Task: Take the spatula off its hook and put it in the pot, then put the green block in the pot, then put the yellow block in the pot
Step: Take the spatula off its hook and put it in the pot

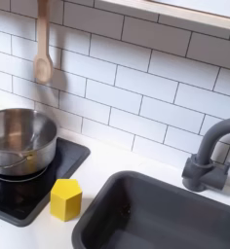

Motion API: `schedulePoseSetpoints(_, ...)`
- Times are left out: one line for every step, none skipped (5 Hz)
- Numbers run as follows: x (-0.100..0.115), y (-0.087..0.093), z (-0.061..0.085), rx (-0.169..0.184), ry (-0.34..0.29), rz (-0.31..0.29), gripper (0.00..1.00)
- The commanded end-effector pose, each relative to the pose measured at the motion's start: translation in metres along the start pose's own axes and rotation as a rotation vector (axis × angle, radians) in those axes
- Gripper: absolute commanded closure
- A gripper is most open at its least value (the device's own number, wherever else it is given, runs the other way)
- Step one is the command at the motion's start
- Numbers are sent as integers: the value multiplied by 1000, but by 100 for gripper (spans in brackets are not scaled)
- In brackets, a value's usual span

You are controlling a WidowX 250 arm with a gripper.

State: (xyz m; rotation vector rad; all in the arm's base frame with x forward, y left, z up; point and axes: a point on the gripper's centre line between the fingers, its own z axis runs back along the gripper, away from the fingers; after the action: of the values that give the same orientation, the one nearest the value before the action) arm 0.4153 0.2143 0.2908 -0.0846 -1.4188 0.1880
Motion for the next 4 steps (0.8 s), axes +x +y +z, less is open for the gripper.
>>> schedulePoseSetpoints(-9, -14, 3, -28, 12, 1, 100)
schedulePoseSetpoints(-10, -20, 0, -42, 6, 13, 100)
schedulePoseSetpoints(-9, -38, -4, -76, -1, 2, 100)
schedulePoseSetpoints(-16, -43, -5, -84, 5, -6, 100)
